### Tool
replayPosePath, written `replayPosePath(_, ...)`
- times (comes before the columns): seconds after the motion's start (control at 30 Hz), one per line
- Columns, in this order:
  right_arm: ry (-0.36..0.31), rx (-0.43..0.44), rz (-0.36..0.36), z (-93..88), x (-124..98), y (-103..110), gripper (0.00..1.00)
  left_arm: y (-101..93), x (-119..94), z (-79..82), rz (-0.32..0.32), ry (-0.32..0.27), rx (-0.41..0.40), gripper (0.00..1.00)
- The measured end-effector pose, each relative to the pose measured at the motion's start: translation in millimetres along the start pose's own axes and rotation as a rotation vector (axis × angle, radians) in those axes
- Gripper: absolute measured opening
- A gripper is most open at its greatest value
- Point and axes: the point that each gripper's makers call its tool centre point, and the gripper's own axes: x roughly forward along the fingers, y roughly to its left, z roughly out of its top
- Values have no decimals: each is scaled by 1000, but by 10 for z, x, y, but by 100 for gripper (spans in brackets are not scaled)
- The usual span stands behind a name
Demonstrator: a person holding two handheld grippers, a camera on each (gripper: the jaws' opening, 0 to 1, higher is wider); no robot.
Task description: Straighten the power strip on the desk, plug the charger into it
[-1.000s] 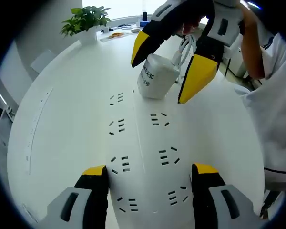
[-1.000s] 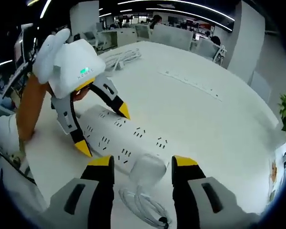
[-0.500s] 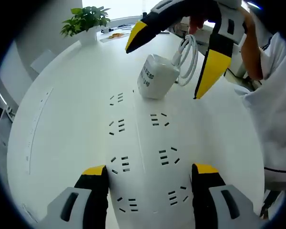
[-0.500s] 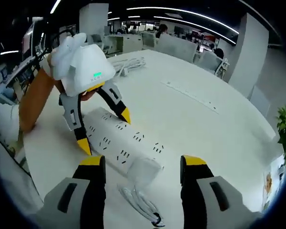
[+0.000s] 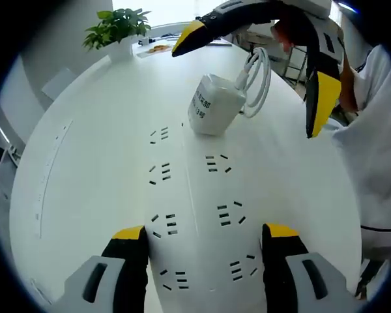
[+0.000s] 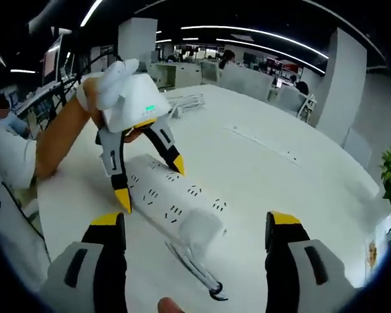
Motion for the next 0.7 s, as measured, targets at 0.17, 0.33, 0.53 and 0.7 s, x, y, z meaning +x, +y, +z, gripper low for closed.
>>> replayPosePath(0.17,0,1,-12,-107,-32,-36,91,2,-2,-3,-1,-2,0,72)
replayPosePath(0.33,-9,37,-45,-216,-120,-125,96,-10,2,-8,0,-4,0,72)
replayPosePath(0.53,-60,61,-60,-260,-229,-122,97,-12,-1,-23,1,3,-2,72)
replayPosePath(0.7,-83,116,-58,-382,-262,-84,97,-6,-5,-40,1,-1,-1,72)
